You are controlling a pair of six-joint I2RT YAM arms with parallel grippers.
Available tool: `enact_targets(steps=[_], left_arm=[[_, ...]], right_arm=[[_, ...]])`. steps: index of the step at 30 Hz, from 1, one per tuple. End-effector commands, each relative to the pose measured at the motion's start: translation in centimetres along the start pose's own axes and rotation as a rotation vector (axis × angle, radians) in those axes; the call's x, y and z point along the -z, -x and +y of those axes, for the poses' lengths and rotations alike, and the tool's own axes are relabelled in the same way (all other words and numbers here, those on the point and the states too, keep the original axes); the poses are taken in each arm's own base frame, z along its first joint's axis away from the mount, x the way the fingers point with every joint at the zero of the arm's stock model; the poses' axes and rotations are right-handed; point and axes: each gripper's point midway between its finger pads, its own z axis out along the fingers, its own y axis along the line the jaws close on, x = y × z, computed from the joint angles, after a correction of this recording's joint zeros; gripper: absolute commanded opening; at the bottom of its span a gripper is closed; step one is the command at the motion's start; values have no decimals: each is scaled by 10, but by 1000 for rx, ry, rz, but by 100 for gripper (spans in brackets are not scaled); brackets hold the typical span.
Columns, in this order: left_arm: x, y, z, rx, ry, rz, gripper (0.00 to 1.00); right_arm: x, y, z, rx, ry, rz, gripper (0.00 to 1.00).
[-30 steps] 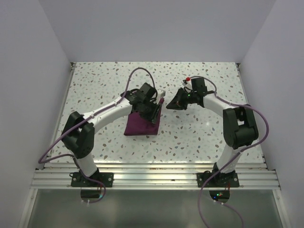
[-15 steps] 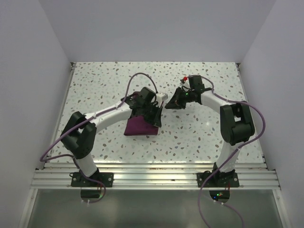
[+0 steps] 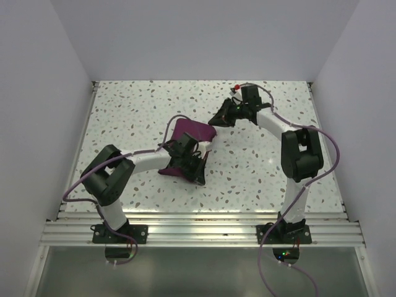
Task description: Prepare the surgical pack
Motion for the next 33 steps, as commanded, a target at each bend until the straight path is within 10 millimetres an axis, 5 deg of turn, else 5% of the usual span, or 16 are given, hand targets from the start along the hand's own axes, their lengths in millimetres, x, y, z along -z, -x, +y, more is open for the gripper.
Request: enact_targets(steps=[1, 4, 15, 18, 22, 24, 28, 31, 33], left_arm=[[5, -5, 1, -13, -3, -34, 9], [8, -12, 9, -15, 25, -42, 9], [16, -21, 34, 18, 72, -57, 8], [17, -20, 42, 23, 79, -51, 4], [38, -3, 22, -16, 43, -104, 5], [58, 5, 5, -44, 22, -143, 9], [100, 32, -33, -114, -30, -244, 26], [117, 53, -49, -143, -48, -287, 34], [109, 62, -48, -143, -56, -280, 36]], right_arm=[[-17, 3, 38, 31, 88, 15, 14], [-45, -11, 48, 32, 139, 48, 15], [-72, -62, -52, -53, 193, 129, 14], [-77, -67, -54, -43, 254, 148, 14], [-58, -50, -12, 21, 289, 109, 14], [-50, -42, -7, 110, 225, 90, 14], [-19, -23, 24, 130, 199, 56, 14], [-13, -10, 31, 136, 203, 35, 15], [-17, -7, 25, 126, 192, 36, 15]])
